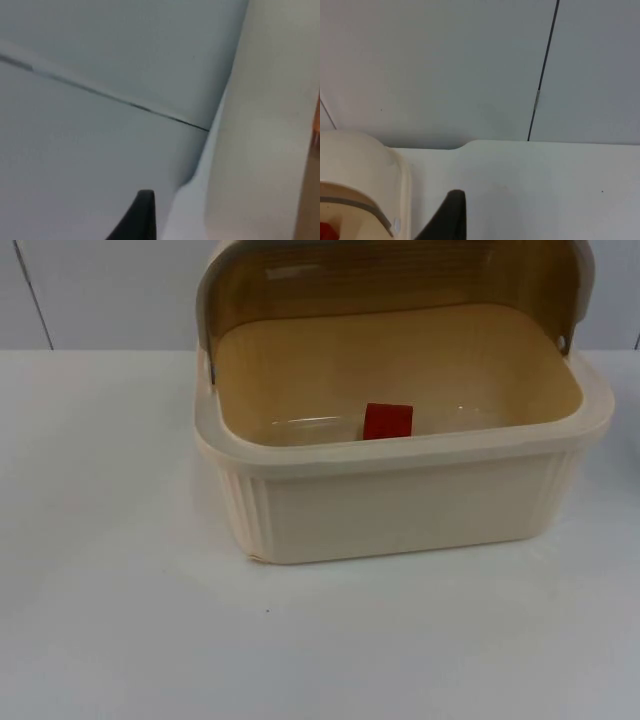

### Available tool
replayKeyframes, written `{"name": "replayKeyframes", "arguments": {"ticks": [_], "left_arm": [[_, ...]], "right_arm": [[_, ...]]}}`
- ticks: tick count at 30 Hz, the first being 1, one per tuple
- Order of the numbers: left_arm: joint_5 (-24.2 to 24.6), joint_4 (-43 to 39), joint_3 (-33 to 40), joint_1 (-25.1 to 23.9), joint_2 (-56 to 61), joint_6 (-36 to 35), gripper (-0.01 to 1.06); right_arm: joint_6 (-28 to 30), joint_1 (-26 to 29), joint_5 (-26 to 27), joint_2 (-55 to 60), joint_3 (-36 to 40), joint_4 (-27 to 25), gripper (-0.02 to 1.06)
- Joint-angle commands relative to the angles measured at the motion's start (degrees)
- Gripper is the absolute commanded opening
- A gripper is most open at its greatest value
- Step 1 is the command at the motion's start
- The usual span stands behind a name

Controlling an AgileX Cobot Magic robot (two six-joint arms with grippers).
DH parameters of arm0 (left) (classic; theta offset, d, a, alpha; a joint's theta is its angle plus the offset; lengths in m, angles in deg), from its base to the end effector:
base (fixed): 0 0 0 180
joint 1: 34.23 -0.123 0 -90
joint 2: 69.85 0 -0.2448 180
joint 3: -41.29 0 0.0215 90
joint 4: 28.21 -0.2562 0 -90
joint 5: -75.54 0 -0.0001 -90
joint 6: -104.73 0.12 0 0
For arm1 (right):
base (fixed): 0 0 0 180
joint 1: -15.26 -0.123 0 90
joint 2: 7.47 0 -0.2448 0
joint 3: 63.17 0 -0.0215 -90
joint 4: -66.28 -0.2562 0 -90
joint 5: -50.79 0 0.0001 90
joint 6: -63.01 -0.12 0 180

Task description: Open the box lid with the left hand, place the block into the box with the right hand, then close the box lid with the left hand.

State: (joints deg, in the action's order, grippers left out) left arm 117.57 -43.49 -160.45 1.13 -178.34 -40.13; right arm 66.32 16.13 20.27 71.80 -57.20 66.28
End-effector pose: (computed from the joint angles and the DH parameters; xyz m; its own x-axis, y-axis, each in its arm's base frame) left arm 0.3593 -0.2290 0.3188 -0.0118 0.8854 -0.4646 0.6760 0.3494 0.6488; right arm 0.3159 -0.0048 0.3540 -0.4347 -0.0511 -0.8991 -0.0099 0.9986 -0.0520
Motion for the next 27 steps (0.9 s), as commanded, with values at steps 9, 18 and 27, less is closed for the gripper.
{"name": "replayKeyframes", "arguments": {"ticks": [9,18,27], "left_arm": [[-11.3,-15.8,-0.9,4.8,-5.9,-4.5,1.05],[-17.4,-5.9,-1.0,1.4,-8.1,1.4,1.04],[-16.6,26.3,-4.3,-4.3,-9.7,28.9,1.01]], "right_arm": [[0.2,0.3,-0.1,-0.5,-0.2,-0.7,1.05],[0.2,0.3,-0.1,-0.5,-0.2,-1.6,1.05],[0.2,0.3,-0.1,-0.5,-0.2,-1.6,1.05]]}}
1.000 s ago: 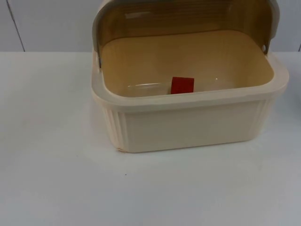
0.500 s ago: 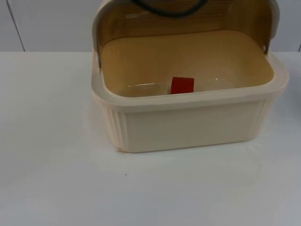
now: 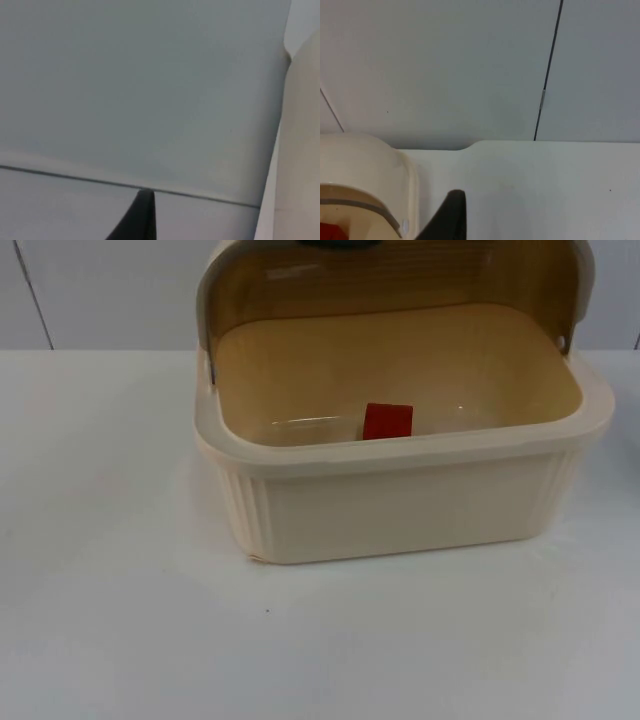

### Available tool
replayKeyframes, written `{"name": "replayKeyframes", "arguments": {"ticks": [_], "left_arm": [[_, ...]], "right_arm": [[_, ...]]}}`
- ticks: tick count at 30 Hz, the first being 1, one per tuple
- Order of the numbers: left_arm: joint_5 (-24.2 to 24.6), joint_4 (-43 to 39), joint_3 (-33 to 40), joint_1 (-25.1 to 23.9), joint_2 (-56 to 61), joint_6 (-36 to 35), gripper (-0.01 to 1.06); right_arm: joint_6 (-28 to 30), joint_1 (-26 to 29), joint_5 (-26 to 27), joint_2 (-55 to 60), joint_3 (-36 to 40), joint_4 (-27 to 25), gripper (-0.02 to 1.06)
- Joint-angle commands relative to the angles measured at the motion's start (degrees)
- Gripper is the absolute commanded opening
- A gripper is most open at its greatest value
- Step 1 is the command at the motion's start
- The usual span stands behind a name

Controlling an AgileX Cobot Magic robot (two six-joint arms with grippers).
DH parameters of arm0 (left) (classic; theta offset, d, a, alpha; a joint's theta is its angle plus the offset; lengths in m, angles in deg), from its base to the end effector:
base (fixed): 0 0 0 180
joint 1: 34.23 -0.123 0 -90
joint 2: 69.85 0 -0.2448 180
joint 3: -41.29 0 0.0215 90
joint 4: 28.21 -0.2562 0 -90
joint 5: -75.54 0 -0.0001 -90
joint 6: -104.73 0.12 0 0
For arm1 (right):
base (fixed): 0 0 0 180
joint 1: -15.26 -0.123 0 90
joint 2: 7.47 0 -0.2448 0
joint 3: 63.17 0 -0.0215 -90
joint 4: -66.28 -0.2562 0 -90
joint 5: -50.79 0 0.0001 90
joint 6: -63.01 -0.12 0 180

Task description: Open the box lid with the left hand, place the block into the box with the right hand, then close the box lid with the left hand.

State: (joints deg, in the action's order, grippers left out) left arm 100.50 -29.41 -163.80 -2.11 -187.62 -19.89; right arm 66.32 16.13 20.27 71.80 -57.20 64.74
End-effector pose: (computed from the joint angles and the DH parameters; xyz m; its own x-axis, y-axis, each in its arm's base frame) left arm 0.4048 -0.2528 0.2934 0.2207 0.8457 -0.4860 0.6175 0.2646 0.7407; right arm 0.3160 -0.0032 0.3540 -0.4342 -0.0280 -0.9004 -0.0121 0.9996 -0.0252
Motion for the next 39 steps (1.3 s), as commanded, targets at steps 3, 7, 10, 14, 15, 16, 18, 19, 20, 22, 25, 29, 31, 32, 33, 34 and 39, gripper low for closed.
{"name": "replayKeyframes", "arguments": {"ticks": [3,7,10,14,15,16,18,19,20,22,25,29,31,32,33,34,39], "left_arm": [[0.6,14.0,-1.0,-1.4,-0.9,10.3,1.01],[0.1,14.0,-1.0,-1.4,-1.8,10.7,1.01],[-1.1,14.0,-1.0,-1.4,-3.1,10.7,0.99],[-3.0,14.0,-1.0,-1.4,-3.9,10.7,0.8],[-3.6,14.0,-1.0,-1.4,-3.9,10.4,0.65],[-4.6,14.0,-1.0,-1.4,-3.9,10.0,0.5],[-5.6,14.0,-1.0,-1.4,-3.9,9.3,0.24],[-6.3,14.0,-1.0,-1.4,-3.9,8.8,0.04],[-6.0,14.2,-1.0,-1.5,-3.9,8.7,0.0],[-3.4,14.2,-1.0,-1.8,-3.9,8.8,0.0],[-0.5,14.3,-1.0,-2.3,-4.3,8.8,0.0],[3.5,18.8,-1.2,-3.5,-4.5,10.8,0.0],[8.8,26.3,-2.6,-4.4,-4.7,15.4,0.0],[9.9,27.8,-3.9,-4.9,-5.1,16.1,0.0],[10.0,28.5,-4.6,-4.9,-5.2,16.1,0.0],[10.0,28.5,-4.6,-4.9,-5.2,16.1,0.0],[12.1,30.4,-5.6,-4.9,-5.6,16.3,0.0]], "right_arm": [[0.2,0.3,-0.1,-0.5,-0.2,-0.1,1.05],[0.2,0.3,-0.1,-0.5,-0.2,-0.1,1.05],[0.2,0.3,-0.1,-0.5,-0.2,-0.1,1.05],[0.2,0.3,-0.1,-0.5,-0.2,-0.1,1.05],[0.2,0.3,-0.1,-0.5,-0.2,-0.1,1.05],[0.2,0.3,-0.1,-0.5,-0.2,-0.1,1.05],[0.2,0.3,-0.1,-0.5,-0.2,-0.1,1.05],[0.2,0.3,-0.1,-0.5,-0.2,-0.1,1.05],[0.2,0.3,-0.2,-0.5,-0.2,-0.1,1.05],[0.2,0.3,-0.2,-0.5,-0.2,-0.1,1.05],[0.2,0.3,0.0,-0.5,-0.2,-0.1,1.05],[0.2,0.3,0.0,-0.5,-0.2,-0.1,1.05],[0.2,0.3,0.0,-0.5,-0.2,-0.1,1.05],[0.2,0.3,0.0,-0.5,-0.2,-0.1,1.05],[0.2,0.3,0.0,-0.5,-0.2,-0.1,1.05],[0.2,0.3,0.0,-0.5,-0.2,-0.1,1.05],[0.2,0.3,-0.5,-0.5,-0.2,-0.1,1.05]]}}
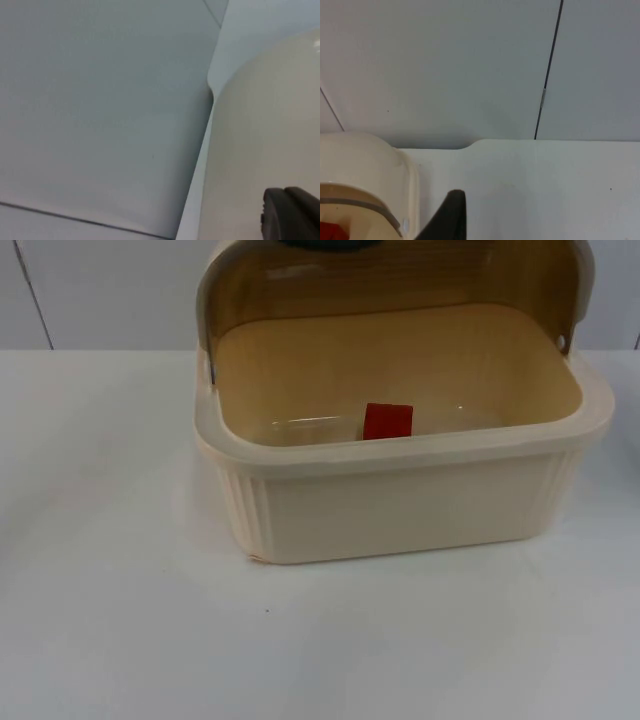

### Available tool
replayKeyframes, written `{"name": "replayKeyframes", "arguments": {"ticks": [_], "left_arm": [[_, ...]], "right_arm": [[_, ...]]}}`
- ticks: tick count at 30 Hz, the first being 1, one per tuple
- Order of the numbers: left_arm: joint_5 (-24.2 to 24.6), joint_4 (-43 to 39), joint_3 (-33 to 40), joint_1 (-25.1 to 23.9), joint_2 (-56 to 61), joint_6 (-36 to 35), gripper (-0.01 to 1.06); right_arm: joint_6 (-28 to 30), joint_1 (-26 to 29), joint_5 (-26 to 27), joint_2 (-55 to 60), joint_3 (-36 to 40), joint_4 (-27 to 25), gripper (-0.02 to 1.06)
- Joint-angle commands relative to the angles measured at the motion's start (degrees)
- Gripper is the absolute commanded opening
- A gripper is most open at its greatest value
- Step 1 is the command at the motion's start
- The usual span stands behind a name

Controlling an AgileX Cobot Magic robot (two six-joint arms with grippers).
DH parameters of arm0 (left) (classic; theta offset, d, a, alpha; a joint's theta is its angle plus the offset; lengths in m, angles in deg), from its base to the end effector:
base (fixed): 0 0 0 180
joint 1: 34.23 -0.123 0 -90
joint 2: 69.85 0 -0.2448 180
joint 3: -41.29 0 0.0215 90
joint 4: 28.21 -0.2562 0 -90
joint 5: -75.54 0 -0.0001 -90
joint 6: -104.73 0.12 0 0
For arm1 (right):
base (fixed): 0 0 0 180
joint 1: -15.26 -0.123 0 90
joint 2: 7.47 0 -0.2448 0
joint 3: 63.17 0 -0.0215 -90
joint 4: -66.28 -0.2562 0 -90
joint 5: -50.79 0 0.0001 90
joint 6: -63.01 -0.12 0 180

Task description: Open the box lid with the left hand, place the block into the box with the right hand, then close the box lid with the left hand.

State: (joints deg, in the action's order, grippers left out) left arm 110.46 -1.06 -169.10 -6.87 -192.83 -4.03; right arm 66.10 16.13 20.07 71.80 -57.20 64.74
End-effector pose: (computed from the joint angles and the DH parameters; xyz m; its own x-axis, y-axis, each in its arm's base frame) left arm 0.4169 -0.2511 0.2727 0.1418 0.7398 -0.6577 0.7971 0.3087 0.5190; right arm 0.3158 -0.0031 0.3536 -0.4374 -0.0242 -0.8989 -0.0106 0.9997 -0.0217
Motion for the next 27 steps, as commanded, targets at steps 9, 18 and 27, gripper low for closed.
{"name": "replayKeyframes", "arguments": {"ticks": [9,18,27], "left_arm": [[3.8,4.5,-0.2,0.0,-2.3,0.8,0.0],[3.9,4.9,-0.2,0.0,-2.9,0.9,0.0],[8.2,5.2,-0.2,0.0,-2.9,0.2,0.0]], "right_arm": [[0.4,0.3,-0.3,-0.5,-0.2,-0.1,1.05],[0.4,0.3,0.2,-0.5,-0.2,-0.1,1.05],[0.4,0.3,0.5,-0.5,-0.2,-0.1,1.05]]}}
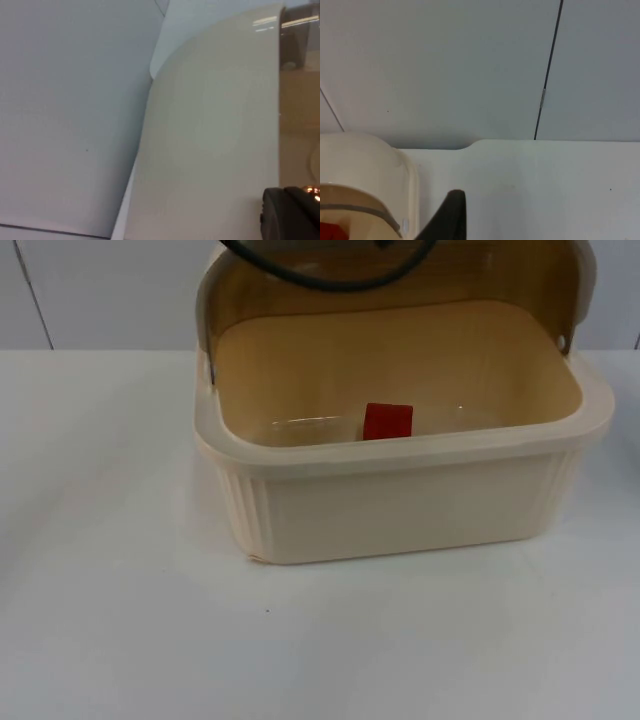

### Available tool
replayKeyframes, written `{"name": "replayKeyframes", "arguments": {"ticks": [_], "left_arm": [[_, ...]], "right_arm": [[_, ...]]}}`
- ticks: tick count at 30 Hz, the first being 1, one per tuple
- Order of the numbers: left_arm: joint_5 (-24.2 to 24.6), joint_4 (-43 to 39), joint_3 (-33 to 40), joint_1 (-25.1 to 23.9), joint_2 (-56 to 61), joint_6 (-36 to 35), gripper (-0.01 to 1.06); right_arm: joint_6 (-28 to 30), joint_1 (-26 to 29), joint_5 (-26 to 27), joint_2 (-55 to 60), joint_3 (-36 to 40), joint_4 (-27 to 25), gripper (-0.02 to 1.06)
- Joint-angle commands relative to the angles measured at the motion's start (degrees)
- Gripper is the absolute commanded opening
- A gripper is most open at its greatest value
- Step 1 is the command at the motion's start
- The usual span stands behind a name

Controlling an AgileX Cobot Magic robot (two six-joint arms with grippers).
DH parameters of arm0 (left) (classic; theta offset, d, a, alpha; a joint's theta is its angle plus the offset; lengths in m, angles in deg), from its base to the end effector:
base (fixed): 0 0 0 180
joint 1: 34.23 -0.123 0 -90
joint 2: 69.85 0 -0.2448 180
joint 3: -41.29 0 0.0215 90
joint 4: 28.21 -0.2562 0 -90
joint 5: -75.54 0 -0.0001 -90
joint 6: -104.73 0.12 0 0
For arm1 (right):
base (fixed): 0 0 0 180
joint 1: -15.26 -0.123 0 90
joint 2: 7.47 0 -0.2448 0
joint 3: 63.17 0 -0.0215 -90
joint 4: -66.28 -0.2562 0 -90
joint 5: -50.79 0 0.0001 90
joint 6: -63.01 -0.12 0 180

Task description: Open the box lid with the left hand, place the block into the box with the right hand, then close the box lid with the left hand.

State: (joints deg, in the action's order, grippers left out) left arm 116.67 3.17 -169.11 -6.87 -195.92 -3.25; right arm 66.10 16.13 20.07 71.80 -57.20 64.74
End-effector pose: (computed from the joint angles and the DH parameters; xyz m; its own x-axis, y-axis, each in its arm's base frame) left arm 0.4113 -0.2592 0.2409 0.0772 0.7380 -0.6703 0.8851 0.2588 0.3869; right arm 0.3158 -0.0031 0.3536 -0.4374 -0.0242 -0.8989 -0.0106 0.9997 -0.0217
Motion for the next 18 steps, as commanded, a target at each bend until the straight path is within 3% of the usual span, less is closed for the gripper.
{"name": "replayKeyframes", "arguments": {"ticks": [1,12,18], "left_arm": [[2.1,1.0,-0.2,0.0,0.2,-0.8,0.0],[3.4,-0.1,0.1,0.1,1.6,-4.1,0.0],[0.9,-0.5,7.0,0.6,4.0,-4.1,0.0]], "right_arm": [[0.4,0.3,0.5,-0.5,-0.2,-0.1,1.05],[0.4,0.3,0.4,-0.5,-0.2,-0.1,1.05],[0.4,0.3,0.3,-0.5,-0.2,-0.1,1.05]]}}
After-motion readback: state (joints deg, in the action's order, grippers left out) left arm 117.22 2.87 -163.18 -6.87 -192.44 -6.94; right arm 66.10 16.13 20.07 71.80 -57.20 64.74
